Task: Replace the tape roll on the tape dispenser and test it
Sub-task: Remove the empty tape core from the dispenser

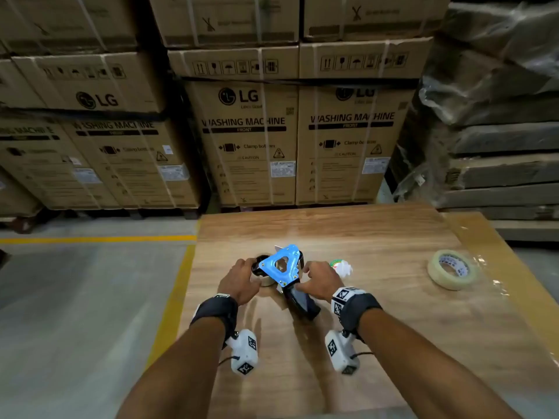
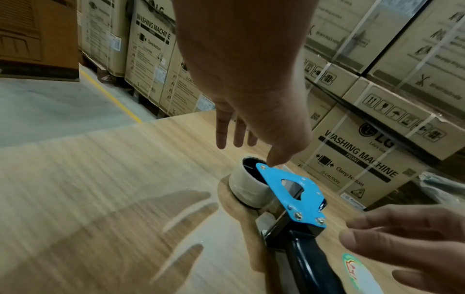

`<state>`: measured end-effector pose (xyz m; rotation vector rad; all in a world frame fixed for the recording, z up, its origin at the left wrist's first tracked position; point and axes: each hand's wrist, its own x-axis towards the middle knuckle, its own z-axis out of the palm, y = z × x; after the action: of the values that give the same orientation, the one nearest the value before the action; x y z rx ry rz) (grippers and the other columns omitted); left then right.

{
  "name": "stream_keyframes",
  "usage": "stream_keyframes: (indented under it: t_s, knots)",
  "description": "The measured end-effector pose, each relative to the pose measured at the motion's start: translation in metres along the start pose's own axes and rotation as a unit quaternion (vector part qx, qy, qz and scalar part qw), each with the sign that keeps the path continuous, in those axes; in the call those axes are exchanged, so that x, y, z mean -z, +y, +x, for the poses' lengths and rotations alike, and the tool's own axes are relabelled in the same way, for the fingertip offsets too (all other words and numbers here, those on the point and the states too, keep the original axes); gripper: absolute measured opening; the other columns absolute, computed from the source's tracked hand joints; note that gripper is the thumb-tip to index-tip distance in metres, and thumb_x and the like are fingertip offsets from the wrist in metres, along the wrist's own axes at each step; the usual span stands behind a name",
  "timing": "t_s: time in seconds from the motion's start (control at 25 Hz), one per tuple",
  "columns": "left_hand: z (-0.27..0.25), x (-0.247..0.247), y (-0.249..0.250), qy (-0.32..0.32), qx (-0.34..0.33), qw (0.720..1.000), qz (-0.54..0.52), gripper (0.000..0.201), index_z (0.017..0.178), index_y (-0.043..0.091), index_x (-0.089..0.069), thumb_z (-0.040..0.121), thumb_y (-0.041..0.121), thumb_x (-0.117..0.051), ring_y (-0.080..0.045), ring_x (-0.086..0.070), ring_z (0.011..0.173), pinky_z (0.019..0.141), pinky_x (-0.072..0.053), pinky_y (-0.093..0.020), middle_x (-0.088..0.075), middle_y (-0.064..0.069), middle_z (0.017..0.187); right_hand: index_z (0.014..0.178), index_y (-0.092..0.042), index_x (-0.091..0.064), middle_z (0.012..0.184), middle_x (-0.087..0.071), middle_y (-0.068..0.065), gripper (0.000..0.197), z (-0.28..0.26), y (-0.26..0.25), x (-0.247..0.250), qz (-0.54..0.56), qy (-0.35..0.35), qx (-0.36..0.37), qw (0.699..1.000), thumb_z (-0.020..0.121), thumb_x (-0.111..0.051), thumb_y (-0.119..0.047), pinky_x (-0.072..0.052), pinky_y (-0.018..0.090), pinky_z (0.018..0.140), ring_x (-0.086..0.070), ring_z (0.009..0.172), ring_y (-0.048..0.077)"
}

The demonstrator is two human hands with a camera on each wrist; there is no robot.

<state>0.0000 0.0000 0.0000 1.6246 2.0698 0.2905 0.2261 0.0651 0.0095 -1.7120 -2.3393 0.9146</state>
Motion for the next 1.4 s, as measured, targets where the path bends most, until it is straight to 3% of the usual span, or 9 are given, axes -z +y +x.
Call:
stream_keyframes:
  t_s: [0.2,0.36,0.56,0.76,0.96,1.08,1.24,1.32,1.4]
  knots:
    - [0.020,-0.009,-0.023,-0.012,0.020,1.000,-0.020,0.072,0.156,0.015,-0.025,0.093,0.028,-0.058,-0.030,-0.045,0.137,0.104,-0.046,-0.045,-0.031,-0.009,0.155,0.135,-0.013,-0.060,0.124,-0.070,0.011,0.075,0.010,0.000,-0.032,-0.016,-0.045,-0.042,0.998,0.072,-0.088,-0.044,-0.054,0.039,0.092,-0.064,0.118,0.031]
    - [0.034,-0.014,-0.034,-0.030,0.020,0.998,-0.048,0.083,0.160,0.011,-0.009,0.096,0.031,-0.057,-0.029,-0.034,0.147,0.114,-0.038,-0.044,-0.022,-0.009,0.164,0.128,-0.012,-0.060,0.119,-0.068,0.011,0.080,0.021,0.007,-0.052,-0.028,-0.044,-0.065,0.997,0.066,-0.090,-0.053,-0.051,0.037,0.085,-0.063,0.115,0.030]
    - [0.046,-0.015,-0.044,-0.090,0.029,0.993,-0.077,0.088,0.160,0.006,-0.010,0.090,0.028,-0.059,-0.028,-0.022,0.153,0.123,-0.024,-0.041,-0.018,-0.013,0.167,0.131,-0.013,-0.049,0.128,-0.056,0.010,0.085,0.022,0.003,-0.071,-0.062,-0.023,-0.089,0.994,0.068,-0.087,-0.055,-0.050,0.040,0.091,-0.052,0.124,0.031]
    - [0.039,-0.014,-0.034,-0.050,0.000,0.982,-0.183,0.074,0.133,0.018,-0.054,0.068,0.052,-0.042,-0.029,-0.058,0.123,0.098,-0.046,-0.039,-0.062,-0.006,0.135,0.128,-0.011,-0.050,0.125,-0.054,0.012,0.067,0.020,-0.002,-0.082,-0.031,0.012,-0.101,0.994,0.076,-0.082,-0.039,-0.051,0.041,0.090,-0.056,0.120,0.033]
    - [0.034,-0.018,-0.035,-0.054,0.014,0.963,-0.265,0.058,0.131,0.024,-0.053,0.075,0.009,-0.054,-0.031,-0.059,0.122,0.097,-0.046,-0.037,-0.062,-0.006,0.132,0.116,-0.007,-0.059,0.118,-0.056,0.013,0.049,0.017,-0.002,-0.088,0.022,0.051,-0.110,0.992,0.075,-0.078,-0.025,-0.049,0.036,0.086,-0.059,0.110,0.034]
    - [0.034,-0.024,-0.037,-0.041,0.031,0.948,-0.314,0.056,0.125,0.032,-0.050,0.074,0.010,-0.056,-0.030,-0.063,0.114,0.093,-0.050,-0.041,-0.062,-0.001,0.125,0.109,-0.007,-0.064,0.109,-0.056,0.011,0.044,0.013,0.001,-0.090,0.066,0.077,-0.114,0.988,0.069,-0.077,-0.021,-0.049,0.035,0.081,-0.061,0.102,0.034]
    - [0.040,-0.029,-0.037,0.017,0.070,0.928,-0.365,0.048,0.136,0.015,-0.058,0.089,0.005,-0.064,-0.021,-0.062,0.098,0.083,-0.050,-0.034,-0.063,-0.005,0.125,0.107,-0.012,-0.067,0.100,-0.053,0.003,0.044,0.006,0.002,-0.082,0.089,0.106,-0.095,0.986,0.065,-0.074,-0.024,-0.047,0.029,0.076,-0.063,0.094,0.030]
    - [0.039,-0.025,-0.032,0.037,0.070,0.921,-0.381,0.048,0.135,0.012,-0.058,0.088,0.009,-0.066,-0.017,-0.065,0.084,0.072,-0.054,-0.033,-0.065,-0.005,0.123,0.109,-0.017,-0.069,0.095,-0.054,0.000,0.047,0.004,0.002,-0.074,0.095,0.123,-0.078,0.985,0.064,-0.072,-0.027,-0.045,0.025,0.074,-0.064,0.091,0.028]
    - [0.042,-0.021,-0.028,0.056,0.057,0.915,-0.396,0.054,0.134,0.012,-0.060,0.081,0.018,-0.068,-0.017,-0.068,0.087,0.071,-0.055,-0.031,-0.066,-0.006,0.124,0.108,-0.022,-0.071,0.090,-0.060,0.000,0.046,0.001,0.000,-0.063,0.101,0.138,-0.063,0.983,0.062,-0.071,-0.032,-0.045,0.025,0.070,-0.065,0.085,0.024]
